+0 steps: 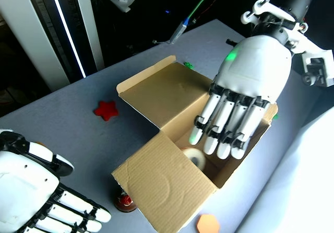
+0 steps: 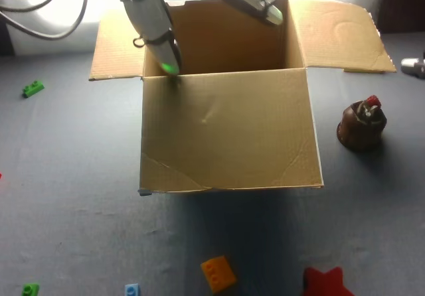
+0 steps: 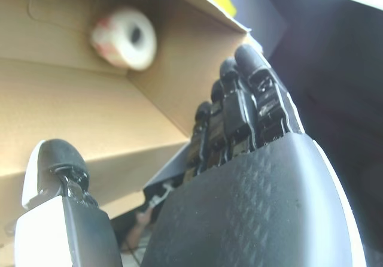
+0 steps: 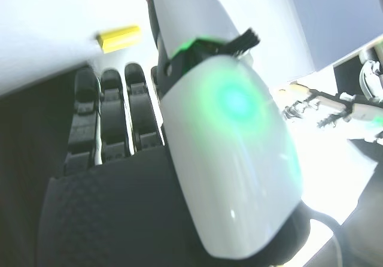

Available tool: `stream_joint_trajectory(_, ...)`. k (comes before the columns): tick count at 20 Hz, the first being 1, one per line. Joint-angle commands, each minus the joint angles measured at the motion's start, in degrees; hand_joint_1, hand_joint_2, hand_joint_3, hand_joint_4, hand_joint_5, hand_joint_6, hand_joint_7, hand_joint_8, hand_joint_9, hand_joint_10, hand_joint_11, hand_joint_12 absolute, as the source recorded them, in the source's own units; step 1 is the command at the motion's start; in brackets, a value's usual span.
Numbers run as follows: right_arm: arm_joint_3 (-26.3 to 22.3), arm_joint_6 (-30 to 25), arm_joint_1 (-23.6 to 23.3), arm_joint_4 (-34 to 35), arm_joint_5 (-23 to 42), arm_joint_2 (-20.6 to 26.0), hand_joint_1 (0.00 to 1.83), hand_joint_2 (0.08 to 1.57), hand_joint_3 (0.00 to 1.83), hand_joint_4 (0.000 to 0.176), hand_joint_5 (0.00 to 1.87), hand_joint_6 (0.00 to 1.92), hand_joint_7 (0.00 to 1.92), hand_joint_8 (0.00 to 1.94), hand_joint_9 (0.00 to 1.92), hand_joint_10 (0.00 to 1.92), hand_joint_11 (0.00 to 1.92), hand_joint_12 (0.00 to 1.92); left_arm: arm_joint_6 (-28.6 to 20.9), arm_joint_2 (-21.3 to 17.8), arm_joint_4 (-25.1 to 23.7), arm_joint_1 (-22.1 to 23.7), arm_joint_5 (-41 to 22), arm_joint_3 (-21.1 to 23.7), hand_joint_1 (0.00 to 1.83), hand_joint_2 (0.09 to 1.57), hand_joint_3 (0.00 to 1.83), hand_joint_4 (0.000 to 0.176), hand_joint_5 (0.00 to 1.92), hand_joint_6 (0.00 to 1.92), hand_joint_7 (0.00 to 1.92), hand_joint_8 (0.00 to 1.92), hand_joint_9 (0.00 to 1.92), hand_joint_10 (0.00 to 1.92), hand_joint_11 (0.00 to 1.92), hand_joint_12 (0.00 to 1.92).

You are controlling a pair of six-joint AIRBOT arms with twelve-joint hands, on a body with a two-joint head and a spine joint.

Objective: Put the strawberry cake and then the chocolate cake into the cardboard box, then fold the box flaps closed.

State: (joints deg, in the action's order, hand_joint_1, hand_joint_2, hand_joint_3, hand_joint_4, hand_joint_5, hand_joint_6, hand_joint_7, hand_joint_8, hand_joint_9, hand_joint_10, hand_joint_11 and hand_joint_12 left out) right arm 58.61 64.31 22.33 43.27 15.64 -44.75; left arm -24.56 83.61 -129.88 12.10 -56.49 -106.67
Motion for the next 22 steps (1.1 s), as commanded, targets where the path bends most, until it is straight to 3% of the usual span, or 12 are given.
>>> stream_joint_trajectory(1, 0.67, -0.48, -0.56, -0.37, 6.29, -0.10, 1.11, 1.10, 0.00, 0.001, 0.05, 0.00, 0.09, 0.01, 0.11, 0.01, 0.00, 0.50, 0.49, -1.08, 2.56, 1.22, 2.17, -0.69, 0.24, 1.14, 0.03, 0.013, 0.16, 0.01, 0.24, 0.00, 0.28, 0.00, 0.00, 0.85)
stream_joint_trajectory(2, 1.40, -0.61, -0.61, -0.37, 6.34, -1.18, 1.11, 1.10, 0.00, 0.000, 0.05, 0.00, 0.08, 0.00, 0.09, 0.00, 0.00, 0.44, 0.49, -1.59, 2.44, 1.46, 2.17, -0.97, 0.12, 1.21, 0.02, 0.000, 0.18, 0.01, 0.25, 0.00, 0.28, 0.00, 0.00, 0.82)
stream_joint_trajectory(4, 3.03, -0.61, -0.69, -0.37, 7.01, -3.51, 1.11, 1.09, 0.00, 0.001, 0.05, 0.00, 0.09, 0.00, 0.09, 0.01, 0.00, 0.37, 0.36, -3.07, 2.05, 1.93, 2.17, -1.16, 0.01, 1.25, 0.02, 0.000, 0.19, 0.01, 0.25, 0.00, 0.27, 0.00, 0.00, 0.77)
stream_joint_trajectory(7, 5.25, -0.42, -0.35, -0.36, 8.13, -6.67, 1.12, 1.09, 0.00, 0.000, 0.06, 0.00, 0.09, 0.00, 0.10, 0.01, 0.00, 0.46, -0.50, -5.76, 1.35, 2.53, 1.06, -0.30, 0.00, 1.24, 0.00, 0.000, 0.16, 0.00, 0.22, 0.00, 0.23, 0.00, 0.00, 0.69)
stream_joint_trajectory(10, 7.57, 0.05, 0.29, -0.36, 9.02, -9.80, 1.09, 1.11, 0.00, 0.014, 0.02, 0.00, 0.04, 0.00, 0.07, 0.00, 0.00, 0.31, -2.72, -9.51, 1.11, 2.91, -0.12, 1.78, 0.00, 1.24, 0.00, 0.000, 0.12, 0.00, 0.13, 0.00, 0.15, 0.00, 0.00, 0.56)
stream_joint_trajectory(11, 8.31, 0.80, 0.54, -0.36, 9.11, -10.89, 1.11, 1.10, 0.00, 0.015, 0.03, 0.01, 0.05, 0.00, 0.09, 0.01, 0.00, 0.35, -3.17, -10.93, 1.11, 2.93, -0.42, 2.54, 0.00, 1.24, 0.00, 0.000, 0.12, 0.00, 0.13, 0.00, 0.15, 0.00, 0.00, 0.55)
stream_joint_trajectory(14, 9.93, 2.09, 1.28, -0.35, 9.65, -13.20, 1.11, 1.10, 0.00, 0.010, 0.05, 0.01, 0.07, 0.00, 0.11, 0.01, 0.00, 0.48, -4.38, -15.30, 0.45, 3.01, -1.02, 4.58, 0.00, 1.24, 0.00, 0.000, 0.11, 0.00, 0.13, 0.00, 0.15, 0.00, 0.00, 0.56)
stream_joint_trajectory(19, 12.25, 2.40, 2.52, -0.35, 10.95, -16.04, 1.12, 1.11, 0.00, 0.022, 0.03, 0.00, 0.07, 0.00, 0.09, 0.00, 0.00, 0.39, -5.92, -22.77, -1.11, 1.95, -1.95, 8.96, 0.00, 1.26, 0.01, 0.000, 0.13, 0.01, 0.15, 0.01, 0.16, 0.00, 0.00, 0.56)
stream_joint_trajectory(22, 13.06, 2.93, 3.02, -0.36, 11.78, -17.08, 1.09, 1.11, 0.00, 0.018, 0.00, 0.00, 0.04, 0.00, 0.09, 0.00, 0.00, 0.47, -6.52, -27.22, -0.51, -0.02, -2.05, 11.40, 0.00, 1.27, 0.01, 0.000, 0.14, 0.00, 0.17, 0.01, 0.17, 0.00, 0.00, 0.61)
